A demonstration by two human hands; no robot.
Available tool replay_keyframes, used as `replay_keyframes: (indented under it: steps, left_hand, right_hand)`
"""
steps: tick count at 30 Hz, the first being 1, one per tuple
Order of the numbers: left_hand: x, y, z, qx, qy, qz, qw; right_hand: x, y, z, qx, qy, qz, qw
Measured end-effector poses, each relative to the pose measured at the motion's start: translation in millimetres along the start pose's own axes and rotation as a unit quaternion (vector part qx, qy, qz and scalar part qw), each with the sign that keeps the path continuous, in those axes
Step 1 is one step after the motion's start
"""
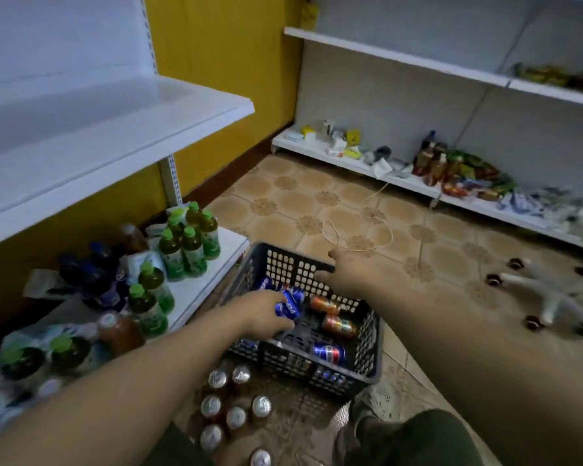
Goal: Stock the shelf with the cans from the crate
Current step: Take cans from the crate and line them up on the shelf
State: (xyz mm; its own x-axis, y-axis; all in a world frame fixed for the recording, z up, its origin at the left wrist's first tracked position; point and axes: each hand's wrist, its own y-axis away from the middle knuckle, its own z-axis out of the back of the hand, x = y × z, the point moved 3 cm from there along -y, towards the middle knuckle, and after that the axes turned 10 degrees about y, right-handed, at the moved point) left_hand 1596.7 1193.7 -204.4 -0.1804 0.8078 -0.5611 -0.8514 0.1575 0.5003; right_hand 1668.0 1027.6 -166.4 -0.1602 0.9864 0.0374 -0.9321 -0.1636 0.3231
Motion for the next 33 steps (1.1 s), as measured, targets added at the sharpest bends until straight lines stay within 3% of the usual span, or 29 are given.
replay_keyframes:
  steps: [10,18,27,33]
  left_hand:
    - [35.7,-164.4,-108.2,0.155,0.014,0.056,0.986]
    - [88.9,-301.1,-186.0,0.219,0.045,0.094,0.970]
    - [126.7,-383.9,-252.0,0.272,0.041,0.085,0.958]
    - [125.5,-381.8,-253.0,0.267,0.046,0.069,0.960]
  right_hand:
    - [-98.2,-88.6,-175.5,0.178,-0.094,-0.089,0.976]
    - [-136.1,-186.7,-318.2,0.270,-0.088,-0.085,0.955]
    - [-147.0,-248.7,-438.2,0.317,0.045,-0.012,0.947]
    - [-146.6,-248.8,-422.9,0.255,-0.060,-0.014,0.965]
